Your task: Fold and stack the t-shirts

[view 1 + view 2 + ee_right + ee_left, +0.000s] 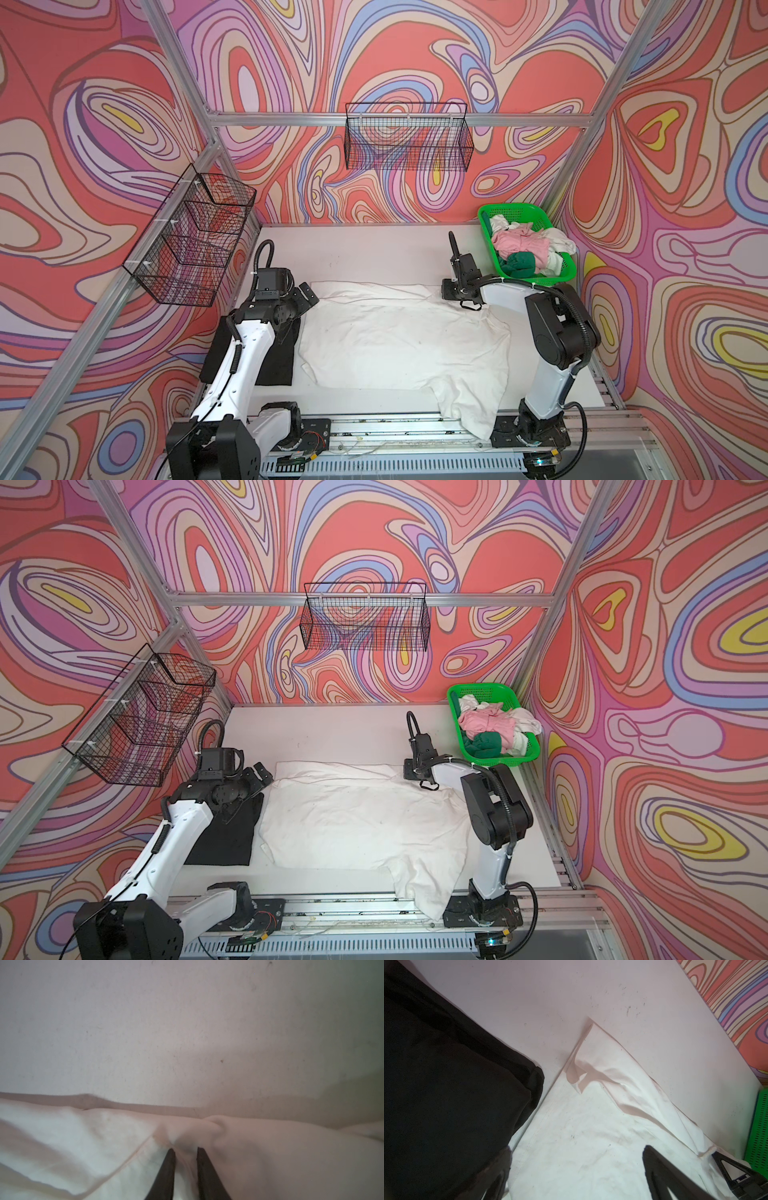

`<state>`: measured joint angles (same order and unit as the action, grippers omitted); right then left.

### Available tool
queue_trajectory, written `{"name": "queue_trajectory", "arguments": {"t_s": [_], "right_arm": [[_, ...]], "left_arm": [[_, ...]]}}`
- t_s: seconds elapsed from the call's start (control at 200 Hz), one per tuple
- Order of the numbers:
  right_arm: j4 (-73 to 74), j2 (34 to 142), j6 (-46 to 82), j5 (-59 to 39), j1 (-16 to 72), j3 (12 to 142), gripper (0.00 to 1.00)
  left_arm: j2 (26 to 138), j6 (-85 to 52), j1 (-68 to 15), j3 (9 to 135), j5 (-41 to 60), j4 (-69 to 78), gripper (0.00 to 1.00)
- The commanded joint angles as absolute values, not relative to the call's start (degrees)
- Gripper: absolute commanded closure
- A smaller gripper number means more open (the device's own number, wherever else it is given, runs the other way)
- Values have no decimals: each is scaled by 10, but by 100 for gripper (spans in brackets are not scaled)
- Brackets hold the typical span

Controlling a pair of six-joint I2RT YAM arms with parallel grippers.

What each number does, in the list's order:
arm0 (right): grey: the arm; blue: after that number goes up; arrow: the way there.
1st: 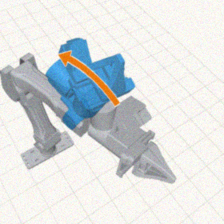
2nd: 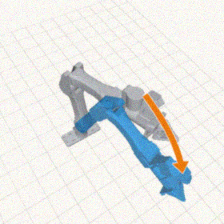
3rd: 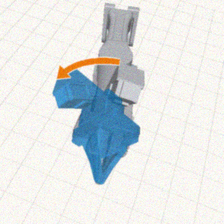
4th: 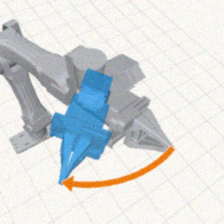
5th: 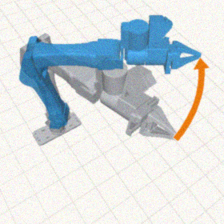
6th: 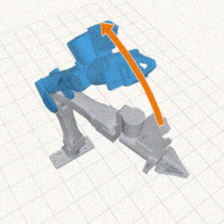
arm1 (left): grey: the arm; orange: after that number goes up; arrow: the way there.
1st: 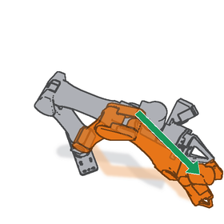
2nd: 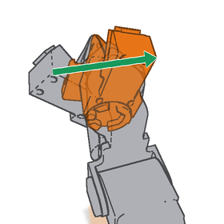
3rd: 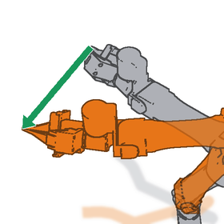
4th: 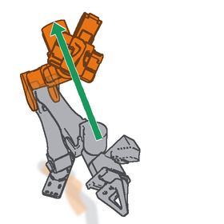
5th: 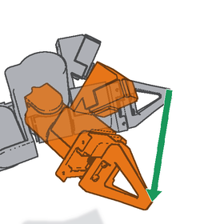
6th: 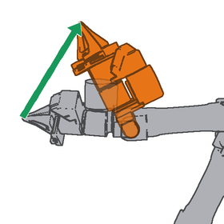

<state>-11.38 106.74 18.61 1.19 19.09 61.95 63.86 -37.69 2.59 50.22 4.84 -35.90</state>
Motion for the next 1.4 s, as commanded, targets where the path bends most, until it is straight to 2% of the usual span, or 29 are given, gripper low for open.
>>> {"name": "queue_trajectory", "arguments": {"t_s": [0.0,0.215,0.646,1.011,1.392], "right_arm": [[-115,1061,184,13,192,614,86],[-113,1038,188,6,192,596,100],[-135,944,218,20,217,525,100],[-162,829,302,81,291,421,100],[-196,775,397,109,377,365,100]], "left_arm": [[635,-374,27,503,39,-372,0],[638,-374,27,505,43,-370,0],[626,-379,27,502,51,-367,0],[618,-381,27,496,63,-363,0],[603,-383,27,491,61,-364,0]]}}
